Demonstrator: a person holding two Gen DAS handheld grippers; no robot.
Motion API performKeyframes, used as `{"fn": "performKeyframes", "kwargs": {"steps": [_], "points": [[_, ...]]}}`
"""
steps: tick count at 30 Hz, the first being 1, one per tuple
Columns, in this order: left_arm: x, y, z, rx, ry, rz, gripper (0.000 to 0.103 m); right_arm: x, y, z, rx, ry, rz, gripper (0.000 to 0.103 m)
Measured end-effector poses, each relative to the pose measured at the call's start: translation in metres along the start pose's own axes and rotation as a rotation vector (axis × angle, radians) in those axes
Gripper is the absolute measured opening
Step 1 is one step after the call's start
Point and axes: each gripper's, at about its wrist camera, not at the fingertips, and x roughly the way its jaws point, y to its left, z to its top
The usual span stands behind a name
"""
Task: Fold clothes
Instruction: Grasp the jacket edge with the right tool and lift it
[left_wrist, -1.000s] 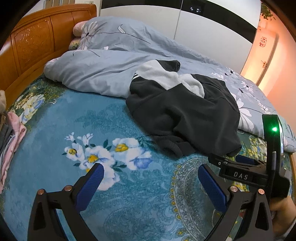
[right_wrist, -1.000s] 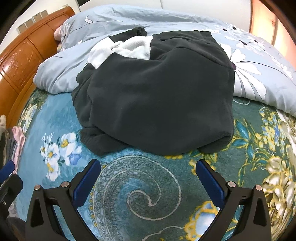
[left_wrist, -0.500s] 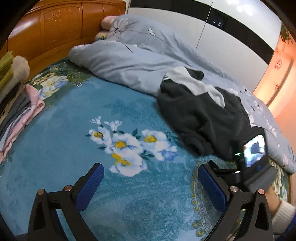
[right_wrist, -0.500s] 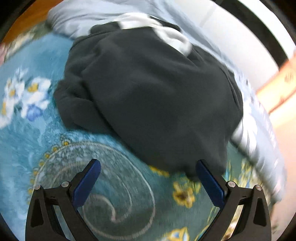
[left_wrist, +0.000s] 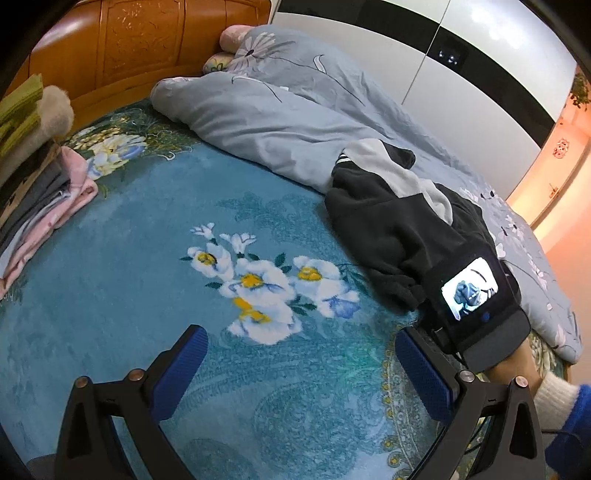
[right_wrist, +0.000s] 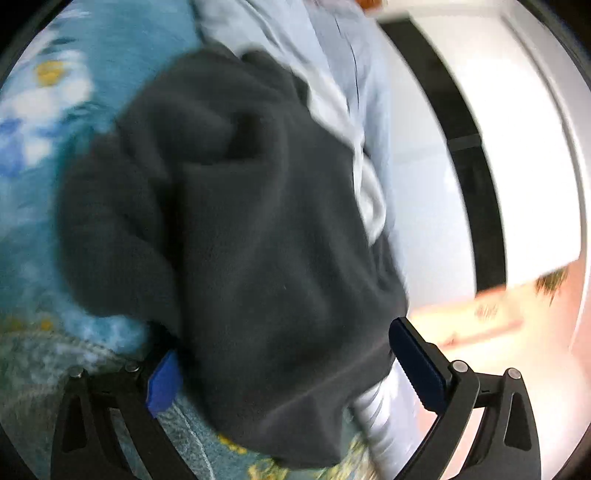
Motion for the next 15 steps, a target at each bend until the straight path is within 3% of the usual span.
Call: {"fn": "performKeyframes", "kwargs": {"steps": [2,4,9,14,15], "points": [[-0.001,0.002,0.0,-0.012,0.0,-0.009,0.103,0.0,-0.004,0.007,-0.013,0.001,0.024,0.051],[0.0,0.004,0.0,-0.022,0.006,-0.011,0.103,-0.004,-0.013,0.015,0.013,-0.014,0.054,0.032],[0.004,0.005,-0.002,-0.04,0.032,-0.031,0.103,-0.019,-0.087,0.032,0.348,-0.014,0.16,0.025],[0.01,0.005,-0.006,-0.058,0.087,-0.079,0.103,-0.054,-0.146,0.039,0.491,-0.13,0.19,0.022],[0.011,0.006,-0.007,-0.065,0.094,-0.09,0.103,-0.047,-0.142,0.006,0.514,-0.149,0.193,0.021]]}}
